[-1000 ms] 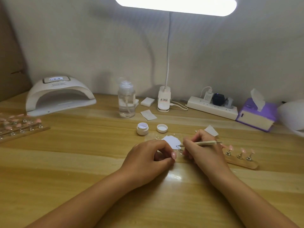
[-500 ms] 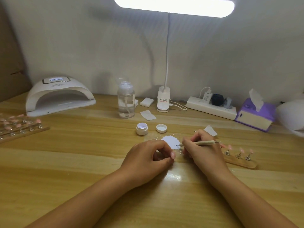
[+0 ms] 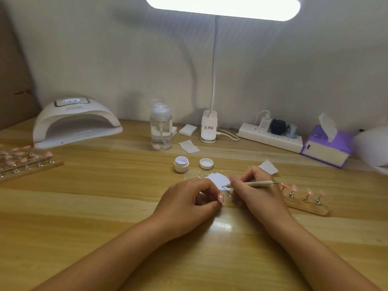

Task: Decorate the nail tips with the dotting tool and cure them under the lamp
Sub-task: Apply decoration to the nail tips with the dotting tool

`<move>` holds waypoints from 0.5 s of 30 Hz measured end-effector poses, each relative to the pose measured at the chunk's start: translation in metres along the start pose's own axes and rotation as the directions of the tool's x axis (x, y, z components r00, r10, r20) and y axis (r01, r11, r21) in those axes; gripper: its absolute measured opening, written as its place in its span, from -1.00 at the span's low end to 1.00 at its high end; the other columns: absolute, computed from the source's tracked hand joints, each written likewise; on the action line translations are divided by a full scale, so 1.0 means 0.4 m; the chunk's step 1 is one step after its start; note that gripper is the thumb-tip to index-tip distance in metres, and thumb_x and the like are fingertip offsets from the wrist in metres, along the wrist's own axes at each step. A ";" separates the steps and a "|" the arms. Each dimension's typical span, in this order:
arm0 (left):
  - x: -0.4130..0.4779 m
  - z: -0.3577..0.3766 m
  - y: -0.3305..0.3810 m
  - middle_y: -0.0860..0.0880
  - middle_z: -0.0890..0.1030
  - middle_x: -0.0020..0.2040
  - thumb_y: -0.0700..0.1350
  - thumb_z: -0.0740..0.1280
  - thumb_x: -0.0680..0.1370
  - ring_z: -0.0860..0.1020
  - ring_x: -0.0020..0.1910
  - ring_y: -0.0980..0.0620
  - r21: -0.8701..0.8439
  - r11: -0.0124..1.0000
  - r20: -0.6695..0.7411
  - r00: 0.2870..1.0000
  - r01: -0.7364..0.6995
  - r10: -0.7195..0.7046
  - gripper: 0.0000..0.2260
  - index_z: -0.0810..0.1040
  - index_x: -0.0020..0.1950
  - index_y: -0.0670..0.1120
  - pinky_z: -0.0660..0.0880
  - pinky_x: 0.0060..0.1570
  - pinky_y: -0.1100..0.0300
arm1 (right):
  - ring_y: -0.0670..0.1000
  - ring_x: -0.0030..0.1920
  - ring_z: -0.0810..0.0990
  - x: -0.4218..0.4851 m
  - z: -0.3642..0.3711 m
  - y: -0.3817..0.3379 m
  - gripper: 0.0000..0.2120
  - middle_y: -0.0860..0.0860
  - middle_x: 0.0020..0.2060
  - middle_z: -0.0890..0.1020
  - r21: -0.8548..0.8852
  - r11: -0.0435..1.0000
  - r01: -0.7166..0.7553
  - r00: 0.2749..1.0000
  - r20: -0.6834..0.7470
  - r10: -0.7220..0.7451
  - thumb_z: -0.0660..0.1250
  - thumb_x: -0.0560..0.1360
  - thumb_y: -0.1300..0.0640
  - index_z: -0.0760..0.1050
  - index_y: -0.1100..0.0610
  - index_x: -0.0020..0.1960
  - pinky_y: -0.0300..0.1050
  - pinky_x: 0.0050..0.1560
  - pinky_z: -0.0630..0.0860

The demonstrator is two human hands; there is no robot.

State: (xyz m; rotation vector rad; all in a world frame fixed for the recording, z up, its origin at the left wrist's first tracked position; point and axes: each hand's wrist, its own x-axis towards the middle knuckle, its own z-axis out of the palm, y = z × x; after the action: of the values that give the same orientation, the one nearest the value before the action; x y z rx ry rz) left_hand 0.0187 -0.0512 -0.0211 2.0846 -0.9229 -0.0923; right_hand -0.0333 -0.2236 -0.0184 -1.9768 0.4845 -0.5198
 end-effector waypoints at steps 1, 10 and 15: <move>0.000 0.000 0.000 0.25 0.62 -0.15 0.02 0.44 0.49 0.46 -0.36 0.24 -0.002 1.000 0.001 1.000 0.000 0.000 -0.94 0.60 -0.15 0.17 0.31 -0.26 0.29 | -0.12 -0.42 0.61 0.000 0.000 0.001 -0.78 -0.02 -0.44 0.67 0.002 1.000 0.000 1.000 -0.005 0.000 0.42 0.42 0.05 0.44 0.13 -0.26 -0.09 -0.21 0.51; 0.000 0.000 -0.001 0.22 0.62 -0.15 0.01 0.44 0.49 0.46 -0.36 0.25 -0.008 1.000 0.000 1.000 0.001 -0.001 -0.94 0.60 -0.15 0.17 0.33 -0.23 0.25 | -0.10 -0.40 0.64 -0.001 -0.001 -0.001 -0.77 -0.02 -0.42 0.68 0.024 1.000 0.014 0.999 -0.031 -0.013 0.42 0.43 0.04 0.48 0.19 -0.21 -0.06 -0.20 0.53; 0.000 0.000 -0.003 0.23 0.60 -0.18 0.00 0.44 0.49 0.46 -0.36 0.24 -0.016 1.000 -0.005 1.000 0.001 -0.001 -0.95 0.60 -0.14 0.15 0.32 -0.23 0.23 | -0.08 -0.40 0.64 -0.004 -0.003 -0.002 -0.77 -0.01 -0.42 0.68 0.028 0.999 0.021 0.999 -0.027 -0.020 0.42 0.44 0.05 0.48 0.20 -0.20 -0.03 -0.18 0.56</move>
State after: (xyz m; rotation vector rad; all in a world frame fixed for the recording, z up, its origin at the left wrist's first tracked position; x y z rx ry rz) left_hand 0.0193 -0.0506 -0.0220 2.0697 -0.9155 -0.0949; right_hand -0.0350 -0.2233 -0.0175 -1.9516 0.4715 -0.5630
